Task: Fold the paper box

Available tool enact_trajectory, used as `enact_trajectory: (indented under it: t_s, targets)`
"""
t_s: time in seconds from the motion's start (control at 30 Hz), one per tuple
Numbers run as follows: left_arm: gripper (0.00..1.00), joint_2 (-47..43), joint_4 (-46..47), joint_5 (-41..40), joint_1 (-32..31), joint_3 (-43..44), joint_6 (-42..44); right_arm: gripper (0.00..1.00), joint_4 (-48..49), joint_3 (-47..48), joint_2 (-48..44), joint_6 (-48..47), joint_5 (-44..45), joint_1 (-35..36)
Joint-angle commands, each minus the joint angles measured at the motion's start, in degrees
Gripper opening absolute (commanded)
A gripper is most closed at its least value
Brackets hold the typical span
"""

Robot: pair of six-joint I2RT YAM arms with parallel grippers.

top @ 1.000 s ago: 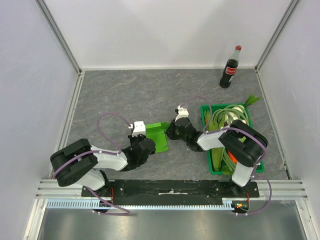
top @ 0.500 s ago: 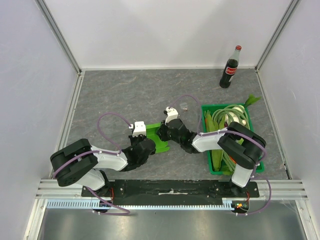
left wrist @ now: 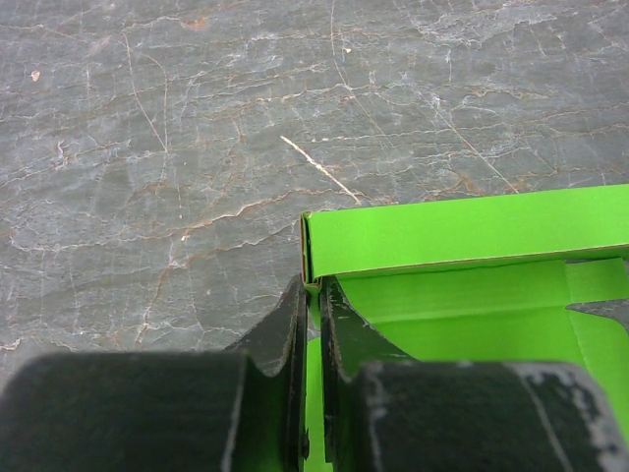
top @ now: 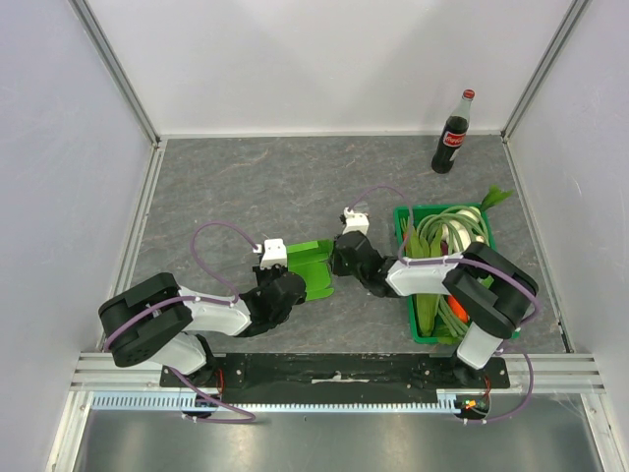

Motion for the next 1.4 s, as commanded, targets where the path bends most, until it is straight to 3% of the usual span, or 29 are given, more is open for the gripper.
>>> enact_trajectory:
  t_s: [0.0, 0.23, 0.5, 0.6, 0.7, 0.83, 1.03, 1.37]
  targets:
    - [0.02, -0.8, -0.3, -2.4, -0.4, 0.9, -3.2, 0.26, 3.3, -0.3, 0.7, -0.6, -1.1, -3.1]
    - [0.02, -0.1, -0.3, -2.0, -0.5, 1.2, -3.1, 0.29, 10.2, 0.3, 4.7, -0.6, -5.6, -4.6]
    - [0.02, -0.8, -0.3, -1.4, -0.5, 0.9, -3.3, 0.31, 10.9, 1.2, 7.0, 0.0, -6.4, -4.7]
    - [0.02, -0.8, -0.3, -1.6, -0.5, 1.0, -2.9, 0.33, 8.5, -0.9, 3.5, 1.5, -4.2, -4.7]
    - [0.02, -1.1, -0.4, -1.8, -0.5, 0.8, -2.9, 0.43, 1.9, -0.7, -0.3, -0.4, -1.8, -4.8]
    - [0.02, -0.8, -0.3, -1.8, -0.5, 0.9, -3.3, 0.43, 1.6, -0.4, -2.0, -1.6, -7.3, -4.5]
    - [0.02, -0.8, -1.3, -1.8, -0.5, 1.3, -3.5, 0.33, 5.4, 0.2, 0.8, -0.6, -9.7, -3.6]
    - [0.02, -1.1, -1.4, -1.8, -0.5, 1.0, -3.7, 0.36, 4.3, 4.2, 6.0, -6.6, -4.8, -3.7]
